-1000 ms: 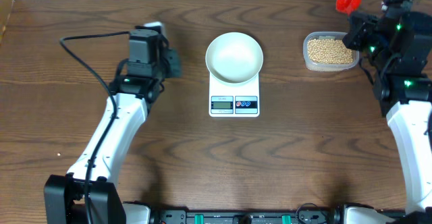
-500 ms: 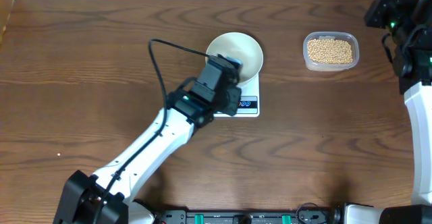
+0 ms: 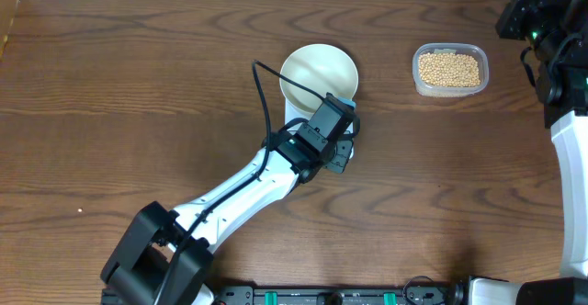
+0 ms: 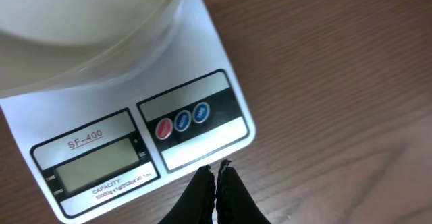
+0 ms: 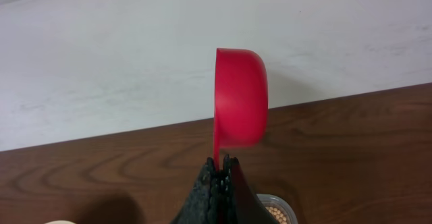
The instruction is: Scoop item into bowl and weigh 50g on scale
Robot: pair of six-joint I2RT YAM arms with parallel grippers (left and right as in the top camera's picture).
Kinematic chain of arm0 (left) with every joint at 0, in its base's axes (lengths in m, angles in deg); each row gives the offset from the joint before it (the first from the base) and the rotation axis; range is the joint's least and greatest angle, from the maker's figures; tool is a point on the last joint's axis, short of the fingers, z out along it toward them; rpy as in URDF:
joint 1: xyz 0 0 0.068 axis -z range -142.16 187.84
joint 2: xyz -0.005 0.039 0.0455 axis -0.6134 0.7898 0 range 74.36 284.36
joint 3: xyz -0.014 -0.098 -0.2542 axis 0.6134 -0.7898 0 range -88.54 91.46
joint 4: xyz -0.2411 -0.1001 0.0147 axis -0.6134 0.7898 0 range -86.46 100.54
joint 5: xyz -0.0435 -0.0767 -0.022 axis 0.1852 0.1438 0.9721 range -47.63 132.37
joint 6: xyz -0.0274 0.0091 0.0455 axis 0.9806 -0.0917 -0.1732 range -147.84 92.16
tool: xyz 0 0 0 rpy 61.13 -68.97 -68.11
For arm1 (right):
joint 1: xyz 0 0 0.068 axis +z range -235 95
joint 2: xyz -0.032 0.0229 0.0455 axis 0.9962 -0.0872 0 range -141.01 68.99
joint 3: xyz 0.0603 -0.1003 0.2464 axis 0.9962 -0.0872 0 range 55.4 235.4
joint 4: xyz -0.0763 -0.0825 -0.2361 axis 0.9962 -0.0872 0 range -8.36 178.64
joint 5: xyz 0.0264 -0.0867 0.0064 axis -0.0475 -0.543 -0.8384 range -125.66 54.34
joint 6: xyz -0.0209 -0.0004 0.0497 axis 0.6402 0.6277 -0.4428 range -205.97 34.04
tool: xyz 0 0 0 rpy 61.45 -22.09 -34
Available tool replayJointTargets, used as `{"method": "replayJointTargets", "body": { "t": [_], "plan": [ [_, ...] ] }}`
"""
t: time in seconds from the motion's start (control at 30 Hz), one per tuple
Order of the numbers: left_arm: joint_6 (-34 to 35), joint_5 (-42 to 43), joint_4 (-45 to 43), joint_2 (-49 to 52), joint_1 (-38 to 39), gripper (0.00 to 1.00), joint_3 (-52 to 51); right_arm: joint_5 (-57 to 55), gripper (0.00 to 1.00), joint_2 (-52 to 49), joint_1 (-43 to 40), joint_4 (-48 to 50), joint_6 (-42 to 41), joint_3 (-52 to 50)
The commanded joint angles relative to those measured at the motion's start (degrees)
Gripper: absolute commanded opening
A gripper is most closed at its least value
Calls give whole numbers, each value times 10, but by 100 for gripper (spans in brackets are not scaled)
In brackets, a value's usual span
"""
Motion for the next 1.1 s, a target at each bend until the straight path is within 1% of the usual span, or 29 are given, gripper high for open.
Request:
{"method": "replayJointTargets", "body": {
  "t": [0.0,0.2,0.5,0.7,0.9,1.07],
  "plan": [
    [11,-31,-5,18,2,7,-9,6,1,-2,-2,0,6,12],
    [11,-31,-19,47,2,7,-9,6,1,-2,-2,1,6,12],
    [11,-96,-24,55,2,7,-9,6,1,-2,-2,2,6,12],
    [23,-95,-37,84,2,7,-9,6,1,-2,-2,4,6,12],
    [24,-99,-68,88,2,7,-9,6,1,-2,-2,6,6,12],
    [24,-110,-70,101,2,8,-9,6,1,-2,-2,9,6,12]
  ]
}}
